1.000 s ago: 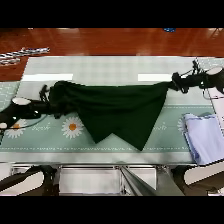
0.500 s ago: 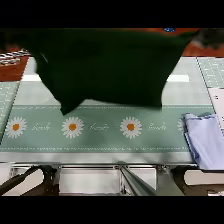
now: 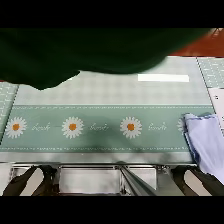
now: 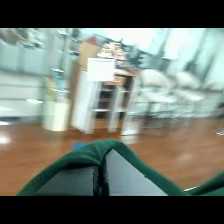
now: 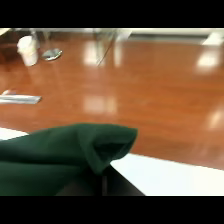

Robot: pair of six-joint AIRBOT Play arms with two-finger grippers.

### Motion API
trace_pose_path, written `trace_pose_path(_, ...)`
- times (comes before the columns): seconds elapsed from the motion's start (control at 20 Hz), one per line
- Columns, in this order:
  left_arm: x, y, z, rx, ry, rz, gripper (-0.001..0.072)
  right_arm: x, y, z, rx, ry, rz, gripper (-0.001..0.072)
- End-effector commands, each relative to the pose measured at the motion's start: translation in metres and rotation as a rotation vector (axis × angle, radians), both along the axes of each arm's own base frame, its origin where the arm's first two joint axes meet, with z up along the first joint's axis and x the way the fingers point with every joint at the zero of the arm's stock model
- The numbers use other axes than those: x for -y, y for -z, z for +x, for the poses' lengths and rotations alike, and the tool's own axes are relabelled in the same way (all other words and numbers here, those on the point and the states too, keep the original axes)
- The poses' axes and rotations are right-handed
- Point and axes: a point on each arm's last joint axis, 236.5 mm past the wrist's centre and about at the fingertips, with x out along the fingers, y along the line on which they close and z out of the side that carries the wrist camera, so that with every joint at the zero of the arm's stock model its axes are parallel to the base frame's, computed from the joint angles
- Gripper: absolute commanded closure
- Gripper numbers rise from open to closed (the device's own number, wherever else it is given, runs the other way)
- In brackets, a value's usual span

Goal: Fold the shirts.

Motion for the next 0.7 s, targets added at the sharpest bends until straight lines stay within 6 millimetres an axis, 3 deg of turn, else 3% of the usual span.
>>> trace_pose_path(0.0,-0.003,0.006,-0.056,0.029,-0.200,0.183,0.0691,-0.006,-0.012,-0.061,0.040,0.045,-0.064,0.0681)
trace_pose_path(0.1,-0.016,0.009,-0.077,0.023,-0.308,0.200,0.0691,-0.009,-0.003,-0.077,0.009,0.048,-0.069,0.0681)
trace_pose_path(0.2,-0.035,0.020,-0.091,-0.017,-0.404,0.207,0.0691,-0.009,0.020,-0.087,-0.074,0.050,-0.069,0.0681)
trace_pose_path(0.35,-0.057,0.057,-0.090,-0.156,-0.453,0.173,0.0691,-0.010,0.056,-0.088,-0.177,0.039,-0.047,0.0681)
trace_pose_path(0.45,-0.068,0.094,-0.065,-0.276,-0.450,0.179,0.0691,-0.011,0.084,-0.076,-0.258,0.022,-0.009,0.0681)
trace_pose_path(0.55,-0.073,0.137,-0.026,-0.404,-0.415,0.143,0.0691,-0.016,0.113,-0.056,-0.322,-0.017,0.051,0.0681)
trace_pose_path(0.65,-0.068,0.199,0.012,-0.588,-0.327,0.096,0.0691,-0.017,0.154,-0.034,-0.416,-0.046,0.111,0.0681)
